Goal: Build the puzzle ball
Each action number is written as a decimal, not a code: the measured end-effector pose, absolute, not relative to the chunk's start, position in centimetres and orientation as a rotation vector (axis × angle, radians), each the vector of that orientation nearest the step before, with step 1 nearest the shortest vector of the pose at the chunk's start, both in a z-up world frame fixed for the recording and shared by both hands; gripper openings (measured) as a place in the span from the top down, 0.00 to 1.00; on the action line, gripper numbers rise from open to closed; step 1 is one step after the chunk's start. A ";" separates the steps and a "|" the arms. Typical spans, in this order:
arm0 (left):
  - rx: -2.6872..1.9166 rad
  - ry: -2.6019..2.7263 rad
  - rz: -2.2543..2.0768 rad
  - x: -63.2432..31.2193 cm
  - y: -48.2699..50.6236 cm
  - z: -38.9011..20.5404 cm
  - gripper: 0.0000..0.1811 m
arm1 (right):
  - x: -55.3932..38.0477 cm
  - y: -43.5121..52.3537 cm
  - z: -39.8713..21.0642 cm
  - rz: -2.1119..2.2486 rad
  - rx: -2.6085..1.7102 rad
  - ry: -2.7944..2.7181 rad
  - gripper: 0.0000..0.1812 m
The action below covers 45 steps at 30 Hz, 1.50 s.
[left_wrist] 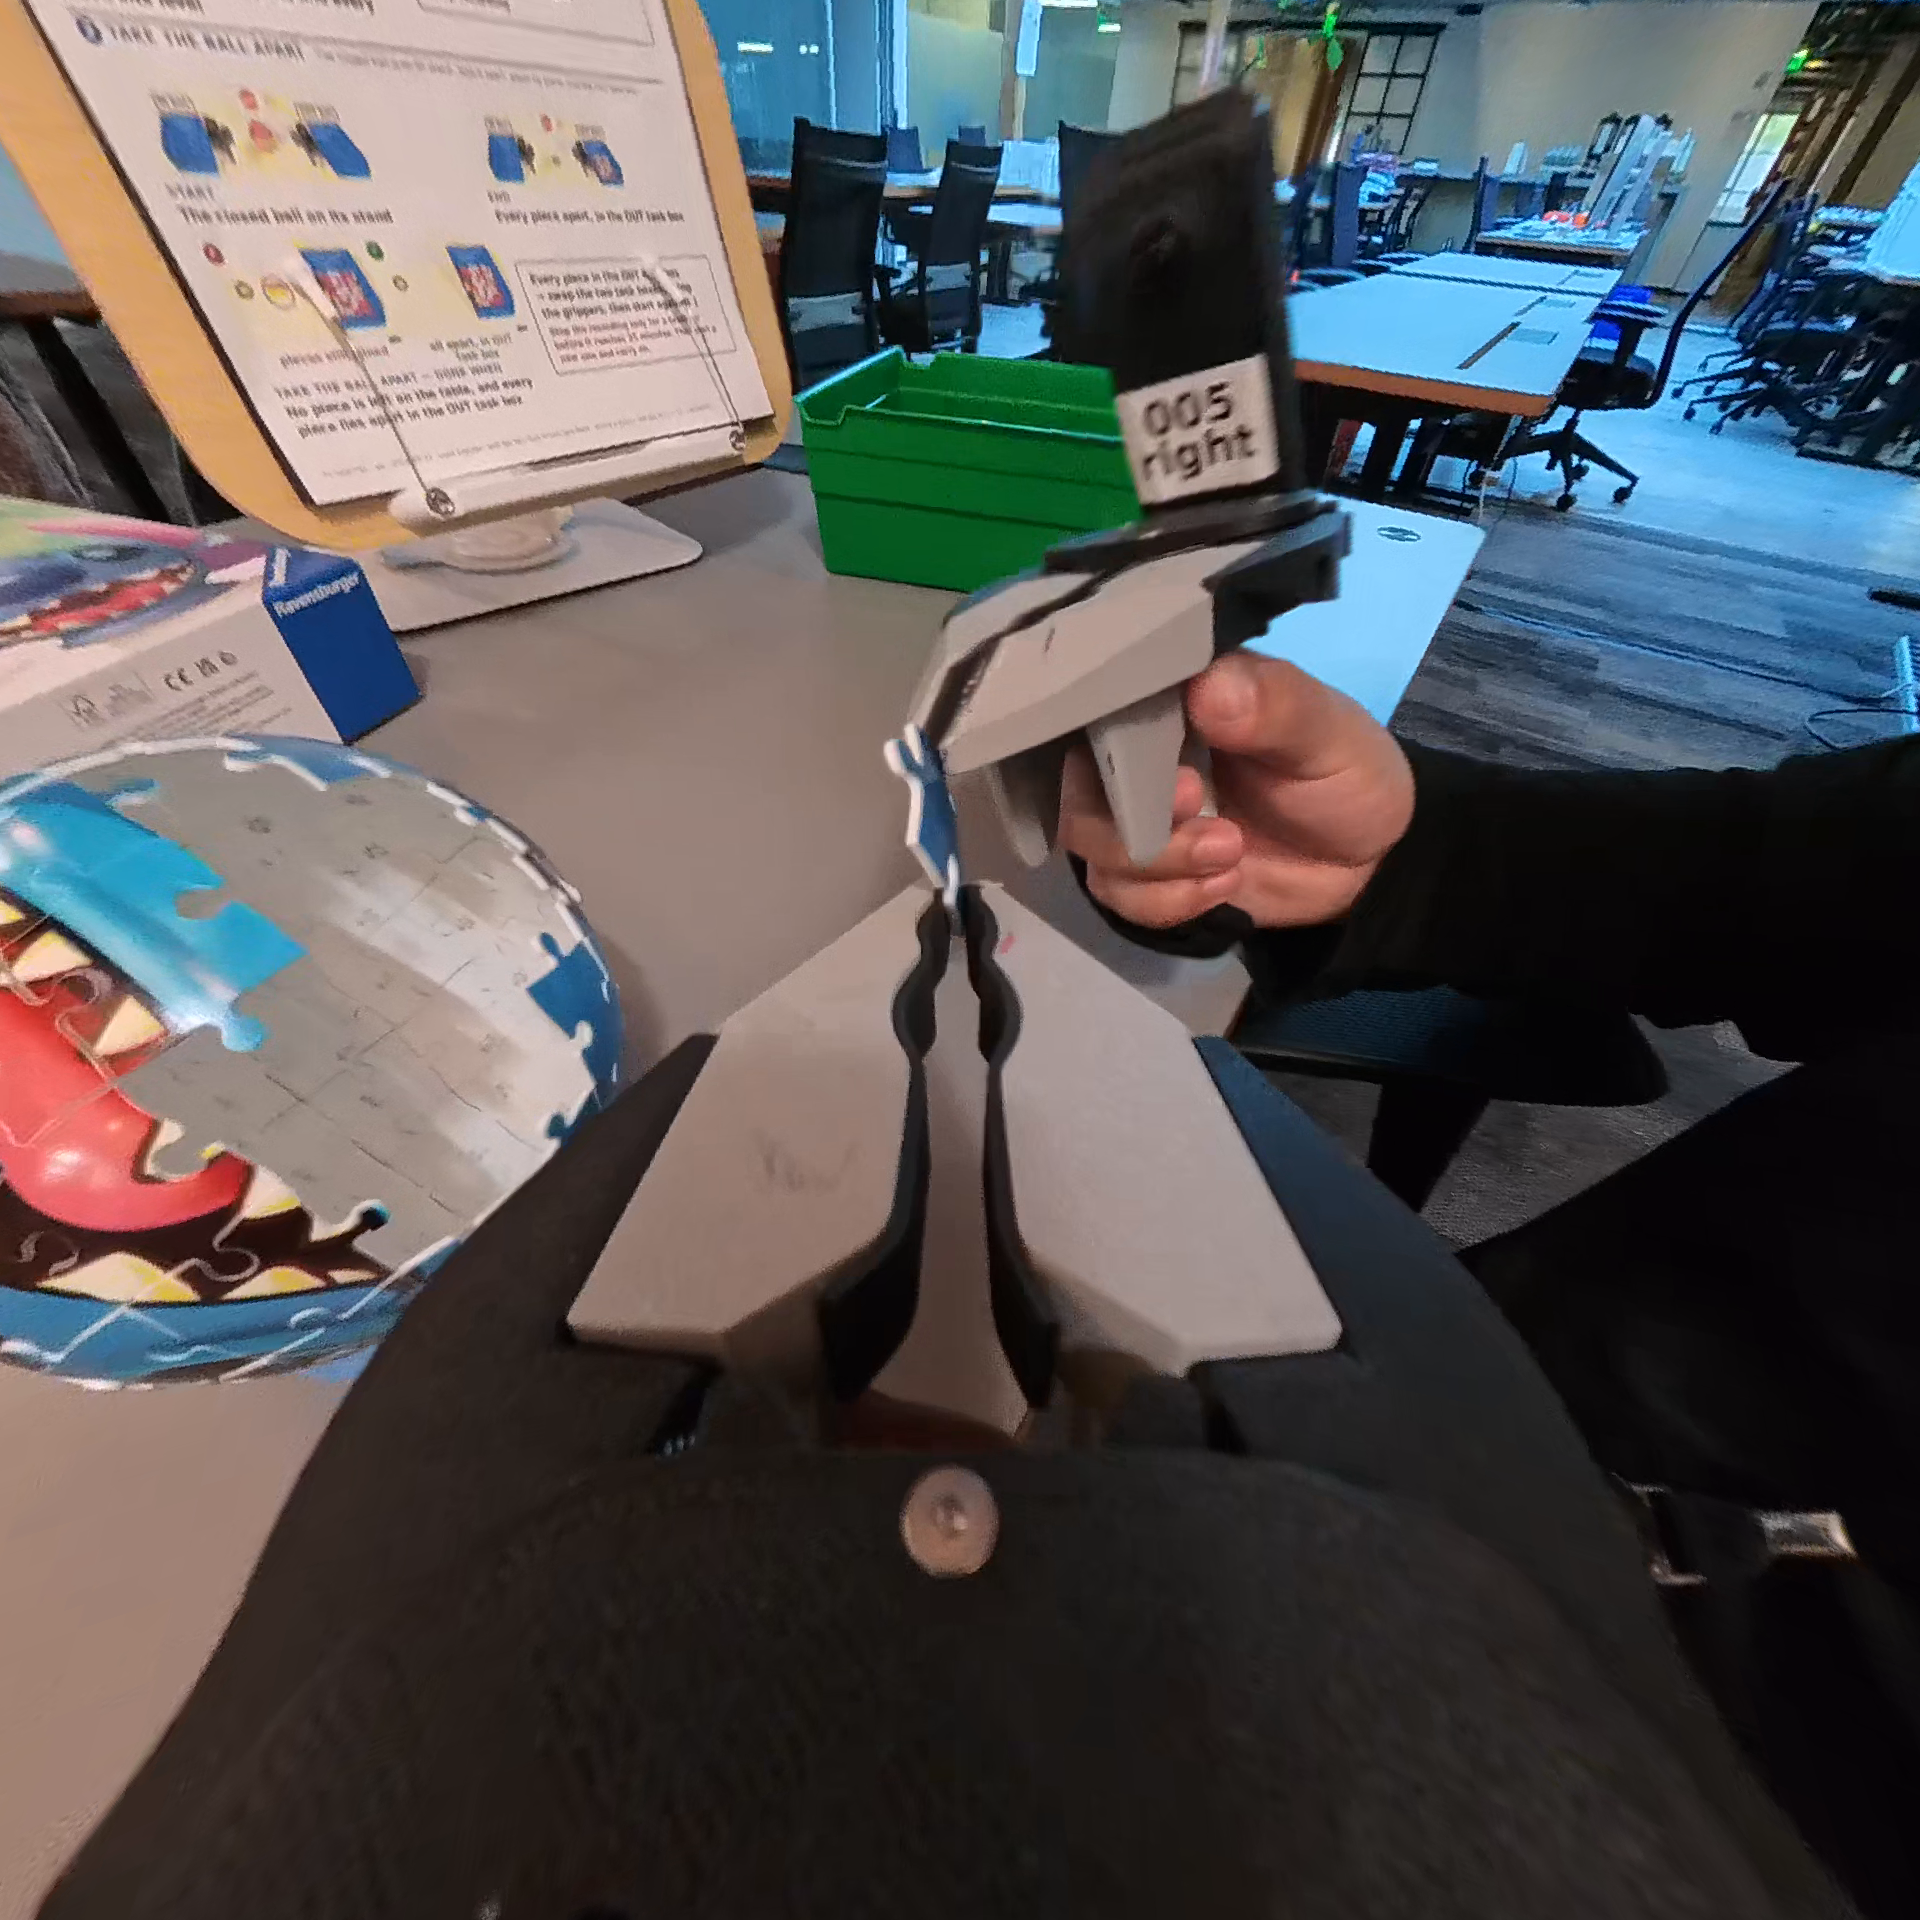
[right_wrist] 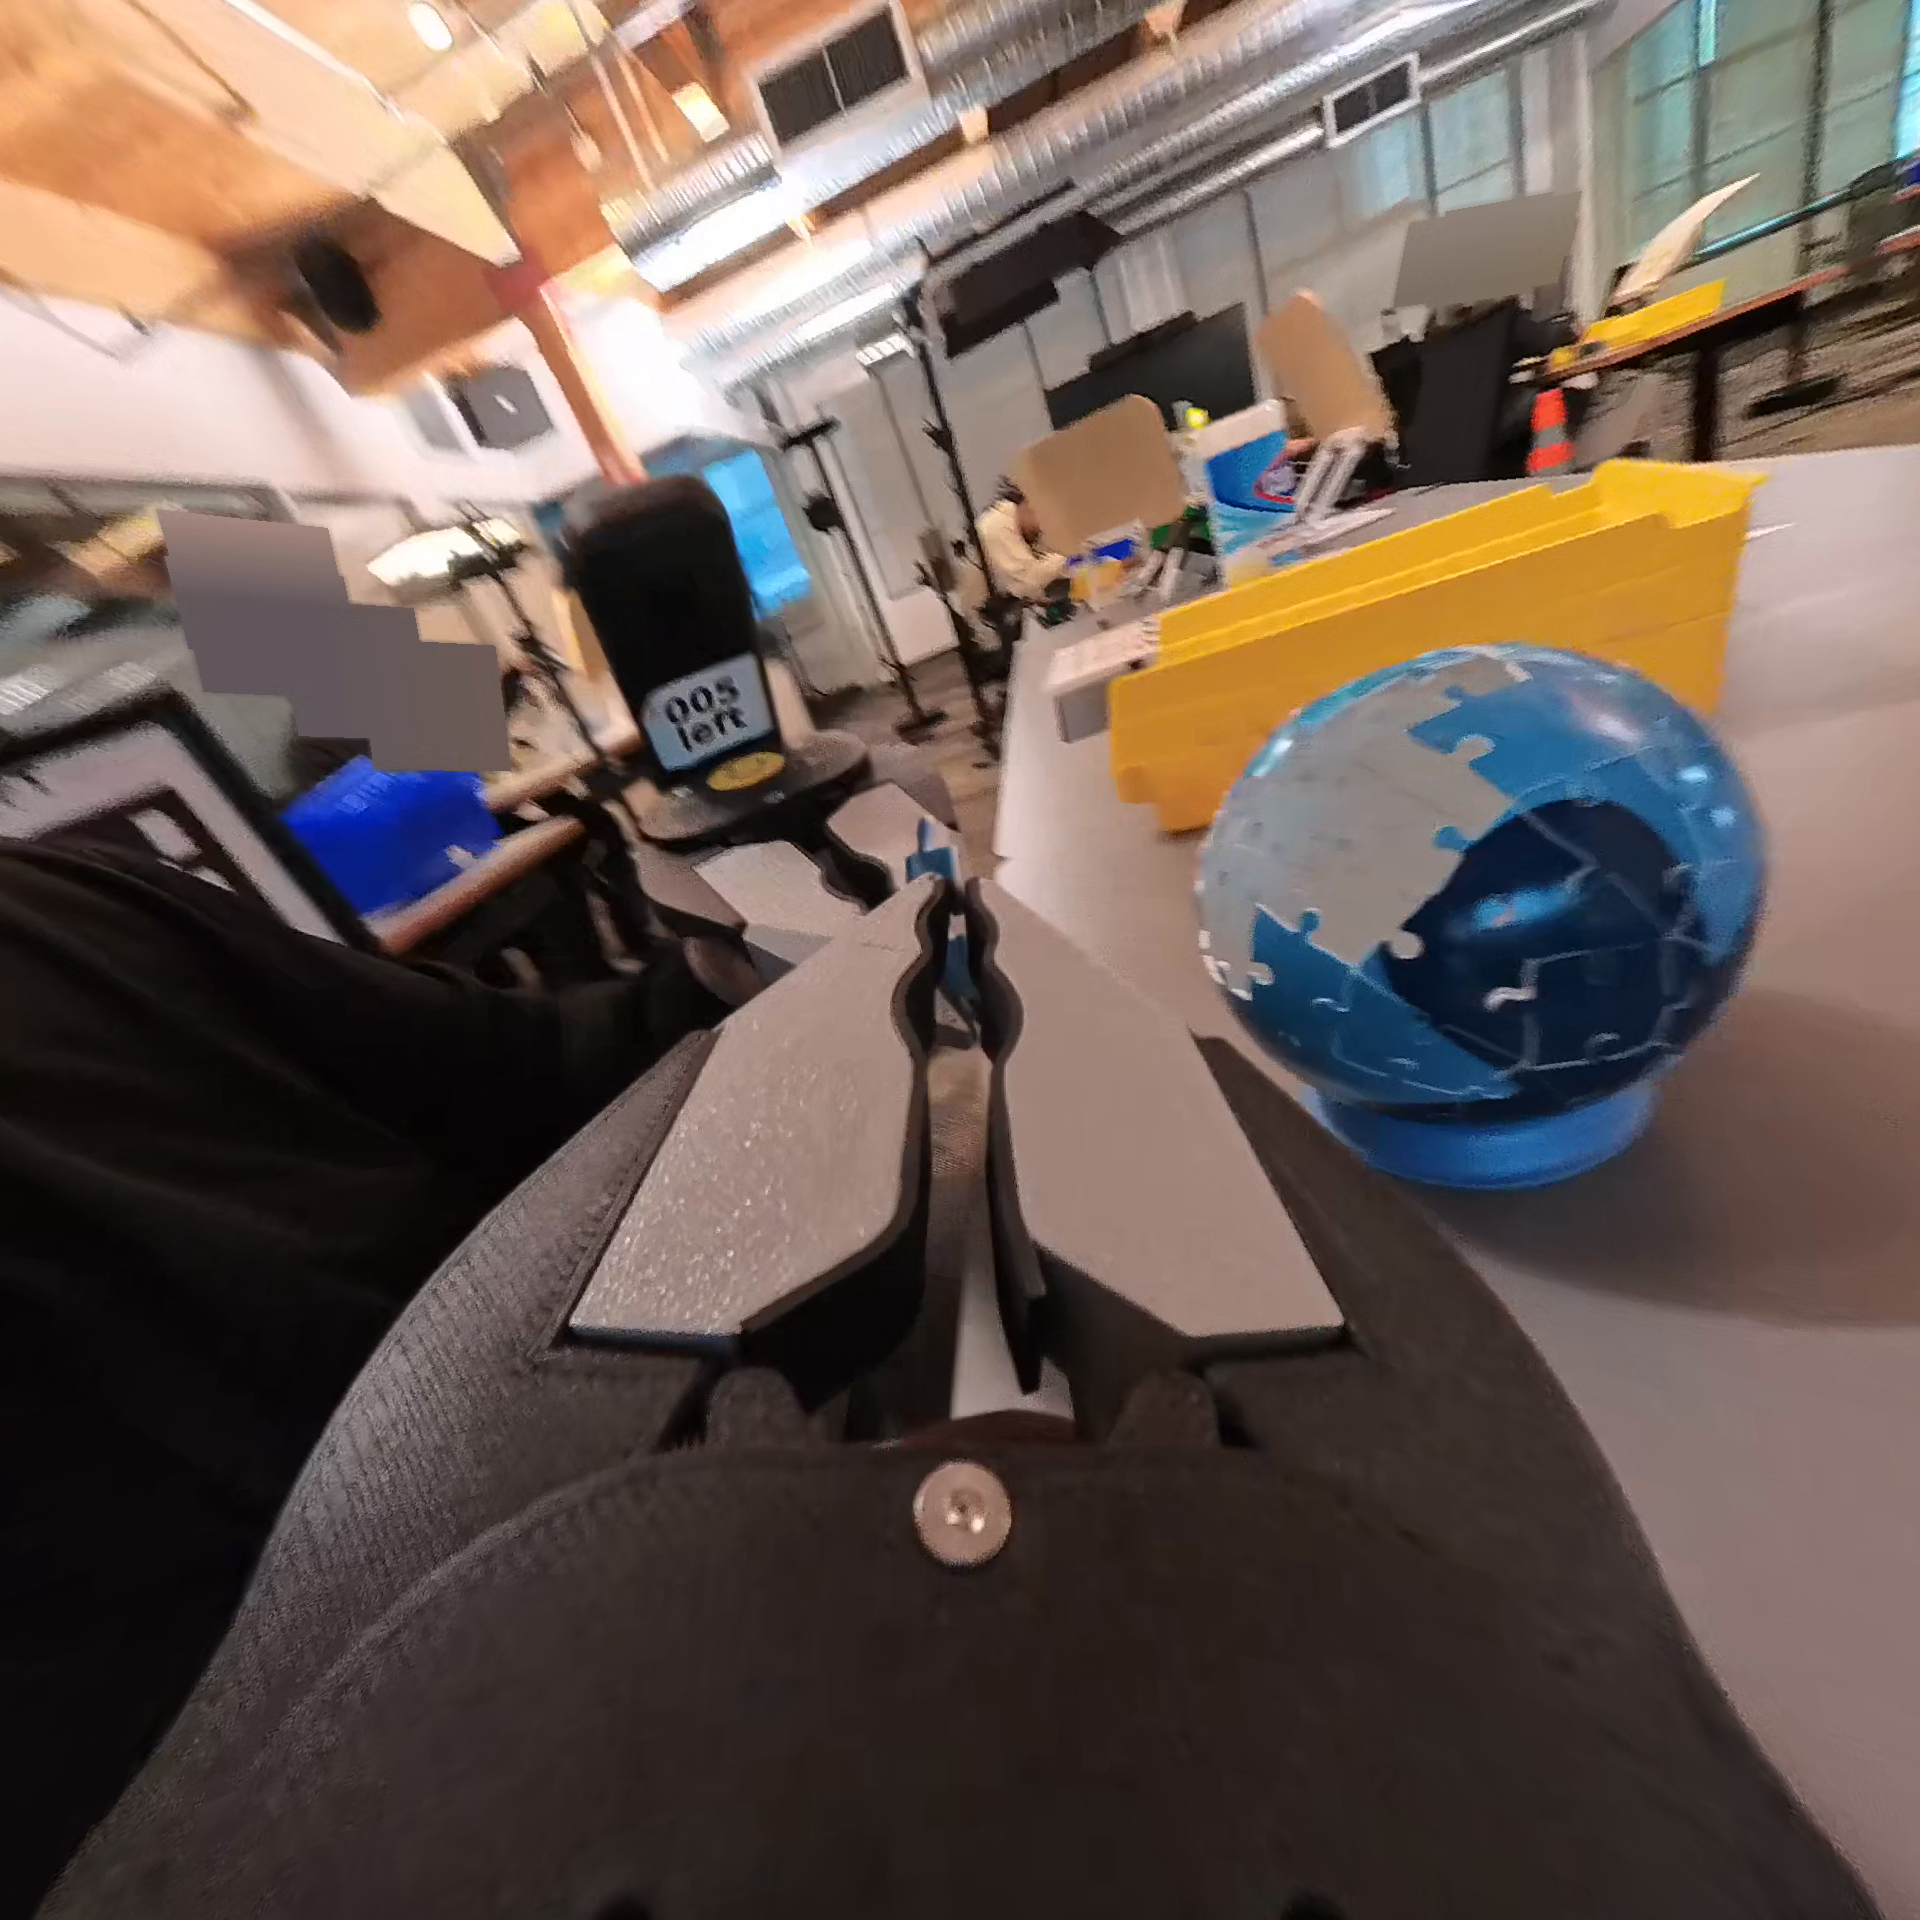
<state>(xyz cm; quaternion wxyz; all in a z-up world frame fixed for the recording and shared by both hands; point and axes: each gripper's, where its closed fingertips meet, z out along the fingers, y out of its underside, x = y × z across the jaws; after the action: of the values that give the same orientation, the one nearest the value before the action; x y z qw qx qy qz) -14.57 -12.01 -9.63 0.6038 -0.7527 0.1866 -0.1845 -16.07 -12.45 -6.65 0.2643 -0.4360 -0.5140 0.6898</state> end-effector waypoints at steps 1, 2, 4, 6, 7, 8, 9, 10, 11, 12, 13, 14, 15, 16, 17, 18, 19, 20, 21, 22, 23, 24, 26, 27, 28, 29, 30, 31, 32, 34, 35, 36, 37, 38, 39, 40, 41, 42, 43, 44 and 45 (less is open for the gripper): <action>-1.750 0.423 -0.422 -14.8 -11.9 -9.7 1.00 | -16.0 -12.2 -6.8 1.779 -1.166 -1.411 1.00; -1.759 0.421 -0.414 -15.0 -11.9 -9.8 1.00 | -15.9 -12.0 -6.9 1.696 -1.144 -1.436 1.00; -1.772 0.425 -0.411 -15.2 -12.0 -9.9 1.00 | -15.8 -11.9 -7.4 1.562 -1.127 -1.496 1.00; -1.783 0.438 -0.379 -15.4 -12.0 -9.9 1.00 | -15.8 -12.2 -7.7 1.525 -1.122 -1.534 0.95; -1.794 0.460 -0.341 -15.5 -12.0 -10.1 1.00 | -15.7 -12.6 -7.7 1.549 -1.110 -1.544 0.93; -1.807 0.487 -0.300 -15.5 -12.0 -10.3 1.00 | -15.7 -12.9 -7.5 1.579 -1.106 -1.546 0.92; -1.823 0.520 -0.267 -15.4 -12.2 -10.7 1.00 | -15.7 -13.0 -7.4 1.608 -1.104 -1.547 0.92; -1.820 0.552 -0.213 -15.3 -12.2 -10.7 1.00 | -15.7 -13.3 -7.2 1.640 -1.090 -1.553 0.90; -1.795 0.597 -0.114 -15.5 -12.2 -10.7 1.00 | -15.6 -13.6 -7.1 1.667 -1.066 -1.562 0.90; -1.759 0.659 0.029 -15.8 -12.1 -10.5 1.00 | -15.5 -14.0 -6.9 1.680 -1.028 -1.574 0.89; -1.695 0.716 0.223 -16.4 -12.0 -10.1 1.00 | -15.0 -14.4 -6.6 1.689 -0.960 -1.587 0.86; -1.592 0.767 0.461 -17.3 -11.8 -9.1 1.00 | -14.4 -14.9 -6.1 1.682 -0.880 -1.589 0.86; -1.458 0.847 0.687 -17.6 -12.1 -8.1 1.00 | -13.8 -15.0 -5.9 1.640 -0.817 -1.582 0.87; -1.319 0.969 0.867 -17.1 -12.5 -7.9 1.00 | -13.3 -15.0 -5.9 1.577 -0.772 -1.582 0.88; -1.203 1.062 1.023 -16.9 -12.9 -8.1 1.00 | -12.9 -15.0 -6.0 1.512 -0.740 -1.589 0.89; -1.119 1.143 1.123 -16.6 -13.1 -8.8 1.00 | -12.5 -14.9 -6.2 1.457 -0.716 -1.594 0.89; -1.047 1.207 1.167 -16.2 -13.3 -9.5 1.00 | -12.2 -14.9 -6.4 1.412 -0.701 -1.594 0.88; -0.983 1.223 1.198 -15.9 -13.4 -9.6 1.00 | -12.0 -14.8 -6.5 1.377 -0.694 -1.593 0.87; -0.945 1.228 1.233 -15.8 -13.5 -9.7 1.00 | -11.8 -14.9 -6.6 1.352 -0.692 -1.597 0.87; -0.913 1.233 1.264 -15.7 -13.6 -9.5 1.00 | -11.7 -15.0 -6.9 1.332 -0.694 -1.611 0.87; -0.878 1.232 1.282 -15.5 -13.8 -9.1 1.00 | -11.7 -15.1 -7.2 1.309 -0.696 -1.630 0.86; -0.859 1.235 1.285 -15.2 -13.9 -8.9 1.00 | -11.7 -15.2 -7.5 1.280 -0.692 -1.647 0.84; -0.853 1.244 1.290 -15.0 -13.9 -8.6 1.00 | -11.8 -15.6 -8.0 1.225 -0.673 -1.675 0.83; -0.846 1.245 1.293 -14.9 -14.0 -8.6 1.00 | -11.9 -15.8 -8.1 1.206 -0.662 -1.689 0.82; -0.848 1.250 1.292 -14.8 -14.0 -8.7 1.00 | -12.0 -16.1 -8.2 1.187 -0.653 -1.701 0.81; -0.846 1.251 1.292 -14.7 -14.0 -8.7 1.00 | -12.2 -16.2 -8.3 1.163 -0.644 -1.710 0.81; -0.844 1.254 1.291 -14.6 -14.0 -8.8 1.00 | -12.4 -16.3 -8.4 1.133 -0.634 -1.717 0.80; -0.851 1.261 1.287 -14.5 -13.9 -9.0 1.00 | -12.6 -16.4 -8.5 1.096 -0.621 -1.723 0.80; -0.858 1.264 1.280 -14.5 -13.9 -9.2 1.00 | -12.8 -16.5 -8.6 1.058 -0.605 -1.729 0.80; -0.863 1.266 1.269 -14.4 -13.9 -9.3 1.00 | -13.1 -16.8 -9.0 0.985 -0.573 -1.756 0.81; -0.873 1.269 1.258 -14.4 -13.9 -9.4 1.00 | -13.3 -16.9 -9.3 0.942 -0.560 -1.770 0.82; -0.890 1.270 1.236 -14.3 -13.9 -9.6 1.00 | -13.6 -16.9 -9.5 0.895 -0.545 -1.779 0.83; -0.915 1.270 1.197 -14.2 -13.9 -9.8 1.00 | -13.7 -16.8 -9.6 0.852 -0.530 -1.778 0.87; -0.956 1.266 1.156 -14.3 -13.9 -10.0 1.00 | -13.9 -16.9 -9.6 0.824 -0.516 -1.777 0.91; -0.994 1.255 1.117 -14.4 -13.8 -10.1 1.00 | -14.0 -16.9 -9.7 0.815 -0.515 -1.784 0.94; -1.029 1.256 1.074 -14.5 -13.9 -10.3 1.00 | -14.1 -16.9 -9.8 0.817 -0.522 -1.794 0.95; -1.056 1.250 1.037 -14.5 -13.9 -10.4 1.00 | -14.2 -16.9 -9.7 0.832 -0.535 -1.801 0.96; -1.079 1.244 1.007 -14.6 -13.9 -10.4 1.00 | -14.3 -16.9 -9.6 0.864 -0.556 -1.806 0.96; -1.095 1.237 0.984 -14.6 -13.9 -10.4 0.99 | -14.4 -16.9 -9.5 0.913 -0.586 -1.809 0.96; -1.095 1.224 0.974 -14.7 -14.0 -10.2 0.97 | -14.4 -16.9 -9.2 0.978 -0.620 -1.806 0.97; -1.085 1.209 0.976 -14.8 -14.0 -9.8 0.93 | -14.5 -16.8 -8.7 1.059 -0.664 -1.793 0.98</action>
<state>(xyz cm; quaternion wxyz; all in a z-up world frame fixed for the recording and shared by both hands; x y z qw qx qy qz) -14.75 -14.02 -9.84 0.5836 -0.4650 0.5180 0.4182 -14.47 -16.83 -8.75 0.4600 -0.2697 -0.7284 0.4302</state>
